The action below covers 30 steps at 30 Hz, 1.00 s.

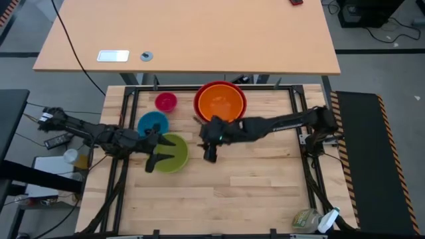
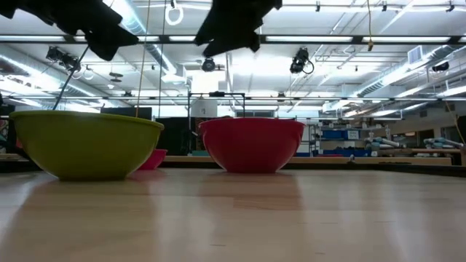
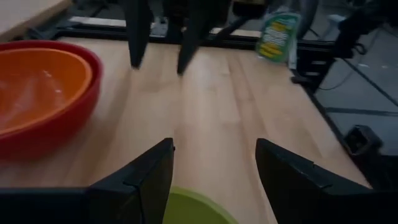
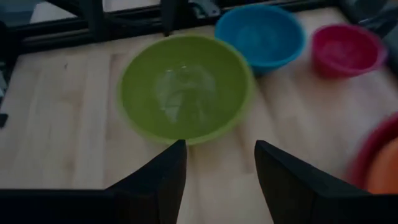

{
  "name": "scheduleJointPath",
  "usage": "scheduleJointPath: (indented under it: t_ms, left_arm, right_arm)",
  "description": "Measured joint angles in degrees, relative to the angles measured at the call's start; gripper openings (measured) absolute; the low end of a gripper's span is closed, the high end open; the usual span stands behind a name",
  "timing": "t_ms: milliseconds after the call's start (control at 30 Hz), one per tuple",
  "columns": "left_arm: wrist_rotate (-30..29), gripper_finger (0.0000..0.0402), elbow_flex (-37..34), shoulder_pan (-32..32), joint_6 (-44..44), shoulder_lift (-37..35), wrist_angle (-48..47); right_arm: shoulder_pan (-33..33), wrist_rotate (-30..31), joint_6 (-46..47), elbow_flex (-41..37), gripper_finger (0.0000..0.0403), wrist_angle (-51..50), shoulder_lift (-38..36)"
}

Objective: Nest bowls inside each other
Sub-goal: Stack the green bowl on top of the orange bowl

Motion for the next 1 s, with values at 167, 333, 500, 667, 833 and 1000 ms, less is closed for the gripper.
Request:
scheduleJointPath:
  t_ms: [167,333,500,667,833,1000]
  left_arm:
    - [-0.03,0.0229,0.0,-3.16,-3.75,0.02,-3.51]
    - [-0.23,0.0229,-0.02,-6.49,-8.29,2.59,-5.94]
    - [-0.39,0.0229,-0.02,-8.88,-12.09,7.23,-6.57]
    - [-4.48,0.0229,-0.04,-9.08,-14.15,10.11,-6.42]
    - [-5.39,0.0229,-0.04,-9.51,-16.21,10.62,-6.39]
    - [-5.37,0.0229,-0.04,-10.1,-15.64,10.49,-6.36]
  right_arm:
    - [2.92,0.0,2.68,0.15,0.0197,5.23,6.63]
    - [4.5,-1.15,4.58,2.21,0.0197,13.77,13.71]
    - [4.35,-1.3,-1.47,7.96,0.0197,14.96,21.13]
    - [1.44,-0.74,-10.82,15.46,0.0197,13.51,26.57]
    - [-0.99,-2.57,-9.12,20.5,0.0196,-3.09,28.79]
    - [0.28,1.8,-4.73,21.14,0.0188,-20.99,26.44]
